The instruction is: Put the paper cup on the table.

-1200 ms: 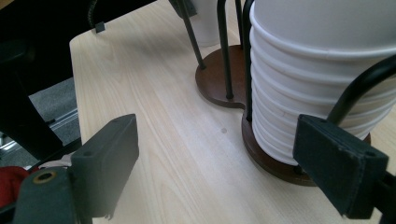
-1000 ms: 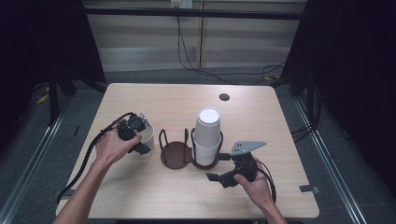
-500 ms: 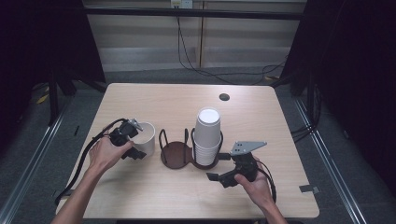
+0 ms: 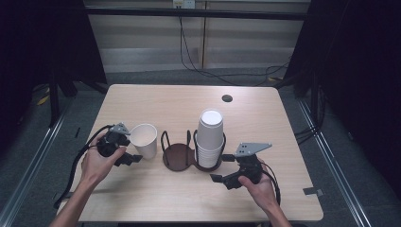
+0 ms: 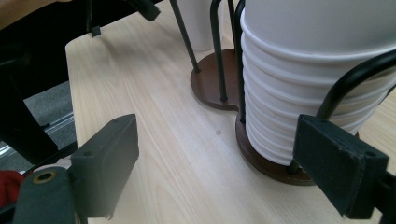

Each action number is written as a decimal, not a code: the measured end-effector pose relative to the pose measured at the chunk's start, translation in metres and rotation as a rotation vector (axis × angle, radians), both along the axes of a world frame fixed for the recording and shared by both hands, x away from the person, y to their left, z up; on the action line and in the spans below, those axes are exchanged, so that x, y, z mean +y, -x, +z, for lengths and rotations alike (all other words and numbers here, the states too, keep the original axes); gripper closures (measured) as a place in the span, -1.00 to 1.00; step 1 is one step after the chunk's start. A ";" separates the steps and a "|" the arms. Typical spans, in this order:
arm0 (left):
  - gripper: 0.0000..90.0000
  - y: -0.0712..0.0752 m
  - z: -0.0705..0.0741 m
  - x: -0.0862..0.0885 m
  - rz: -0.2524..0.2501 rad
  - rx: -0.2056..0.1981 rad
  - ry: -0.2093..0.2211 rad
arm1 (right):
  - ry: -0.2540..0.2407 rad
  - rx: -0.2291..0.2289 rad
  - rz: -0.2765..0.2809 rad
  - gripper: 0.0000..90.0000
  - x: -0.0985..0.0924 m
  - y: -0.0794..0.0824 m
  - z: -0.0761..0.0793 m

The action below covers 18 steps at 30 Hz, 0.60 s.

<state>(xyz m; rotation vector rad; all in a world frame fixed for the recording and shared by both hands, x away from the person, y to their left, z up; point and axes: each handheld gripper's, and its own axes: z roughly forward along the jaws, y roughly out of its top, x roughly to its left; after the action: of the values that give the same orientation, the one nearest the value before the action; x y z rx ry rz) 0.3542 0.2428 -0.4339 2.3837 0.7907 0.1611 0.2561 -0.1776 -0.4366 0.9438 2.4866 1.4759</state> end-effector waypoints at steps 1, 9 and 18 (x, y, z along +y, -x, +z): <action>-0.61 0.004 0.000 0.002 0.003 -0.019 0.006 | -0.002 -0.003 -0.002 -0.68 0.000 0.000 0.000; -0.59 0.023 -0.002 0.012 0.061 -0.076 0.159 | 0.000 -0.005 -0.009 -0.68 -0.001 0.000 0.001; -0.54 0.053 0.001 0.011 0.078 -0.179 0.224 | -0.005 -0.018 -0.013 -0.68 -0.001 0.004 0.003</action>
<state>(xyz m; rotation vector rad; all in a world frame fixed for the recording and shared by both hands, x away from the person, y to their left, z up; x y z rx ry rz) 0.3014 0.2537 -0.4326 2.0969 0.7741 0.2973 0.2526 -0.1788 -0.4341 0.9422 2.4610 1.4800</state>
